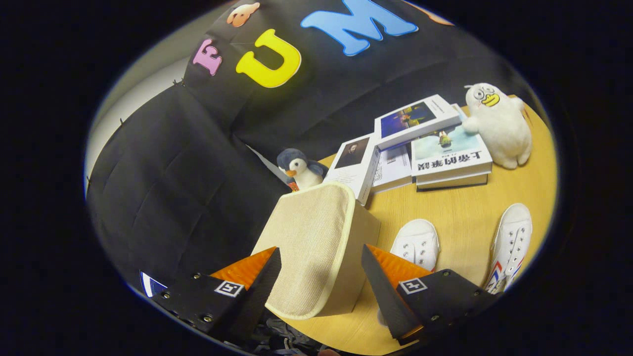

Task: Open the storage box then place both shoes into the box .Put the left shoe in first, then the right shoe, with the right side of both shoes facing outward in a uniform manner.

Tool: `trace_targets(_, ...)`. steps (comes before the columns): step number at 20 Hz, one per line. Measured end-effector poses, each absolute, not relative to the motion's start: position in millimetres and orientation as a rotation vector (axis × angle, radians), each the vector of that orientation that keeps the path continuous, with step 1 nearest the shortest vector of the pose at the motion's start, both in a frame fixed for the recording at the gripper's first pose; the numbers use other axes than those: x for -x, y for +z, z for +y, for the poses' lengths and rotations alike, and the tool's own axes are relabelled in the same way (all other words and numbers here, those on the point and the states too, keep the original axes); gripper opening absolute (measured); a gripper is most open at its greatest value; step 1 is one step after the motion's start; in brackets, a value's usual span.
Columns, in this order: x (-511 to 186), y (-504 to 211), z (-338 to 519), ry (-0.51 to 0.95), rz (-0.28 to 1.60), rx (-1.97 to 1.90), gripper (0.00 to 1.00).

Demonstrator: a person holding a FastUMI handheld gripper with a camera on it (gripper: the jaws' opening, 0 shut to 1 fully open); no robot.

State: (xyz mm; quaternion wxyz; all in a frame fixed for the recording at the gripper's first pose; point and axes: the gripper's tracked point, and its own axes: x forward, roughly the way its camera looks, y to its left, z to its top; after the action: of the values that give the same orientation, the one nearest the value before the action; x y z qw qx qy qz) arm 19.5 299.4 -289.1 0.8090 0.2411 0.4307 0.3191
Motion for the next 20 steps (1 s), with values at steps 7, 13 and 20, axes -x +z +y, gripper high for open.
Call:
trace_targets(7, -17, -326, 328, 0.7, 1.079, -0.698, 0.96)
trace_targets(13, -24, -312, 338, 0.737, 1.099, -0.828, 0.63)
trace_targets(20, -29, -282, 334, 0.783, 1.097, -0.919, 0.11)
